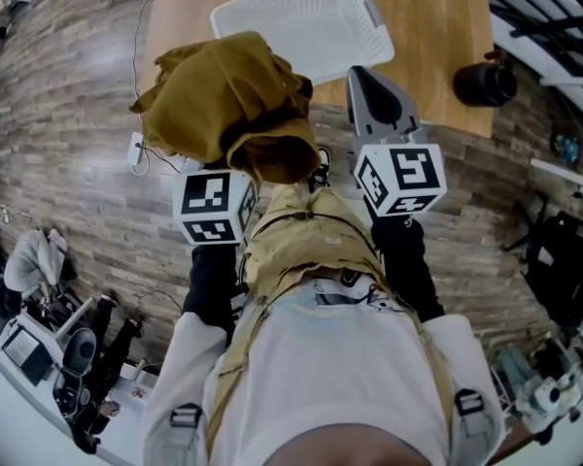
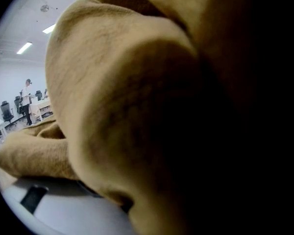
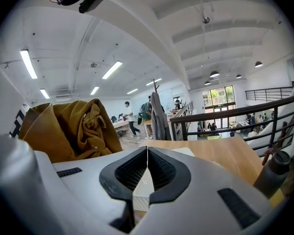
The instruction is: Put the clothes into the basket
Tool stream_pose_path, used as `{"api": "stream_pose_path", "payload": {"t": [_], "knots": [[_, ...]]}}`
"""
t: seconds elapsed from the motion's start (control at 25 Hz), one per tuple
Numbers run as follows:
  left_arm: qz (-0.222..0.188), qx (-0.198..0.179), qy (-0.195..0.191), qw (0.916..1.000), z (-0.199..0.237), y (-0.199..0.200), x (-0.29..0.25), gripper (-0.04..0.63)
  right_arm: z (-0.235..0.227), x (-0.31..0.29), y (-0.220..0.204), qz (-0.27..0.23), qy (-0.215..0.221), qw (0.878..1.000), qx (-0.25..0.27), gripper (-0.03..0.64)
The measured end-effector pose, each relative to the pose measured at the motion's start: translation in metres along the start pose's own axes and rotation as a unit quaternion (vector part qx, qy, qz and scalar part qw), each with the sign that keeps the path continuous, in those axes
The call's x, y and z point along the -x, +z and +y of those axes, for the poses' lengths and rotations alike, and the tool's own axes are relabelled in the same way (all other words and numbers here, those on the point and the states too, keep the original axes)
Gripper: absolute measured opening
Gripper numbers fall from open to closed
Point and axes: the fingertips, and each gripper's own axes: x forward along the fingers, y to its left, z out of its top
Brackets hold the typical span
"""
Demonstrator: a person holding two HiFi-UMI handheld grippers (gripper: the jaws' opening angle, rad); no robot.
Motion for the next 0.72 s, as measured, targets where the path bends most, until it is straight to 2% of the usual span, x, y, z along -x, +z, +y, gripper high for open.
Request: {"api": "stream_pose_path", "payload": {"t": [0.28, 0.56, 0.72], "knots": [[0.028, -0.088, -0.053, 0.9943, 0.001, 0.012, -0.003, 0.356, -0.017, -0.014, -0.012, 0.015, -0.020, 1.000, -0.012, 0.021], [0.056, -0.131, -0.099, 0.9848, 0.010, 0.018, -0.029, 0.356, -0.018, -0.040, -0.014, 0.039, -0.023, 0.999, -0.001, 0.021], [0.069, -0.171, -0.124, 0.9750, 0.008, 0.018, -0.049, 0.356, -0.025, -0.054, -0.018, 0.053, -0.024, 0.998, 0.005, 0.021]]}}
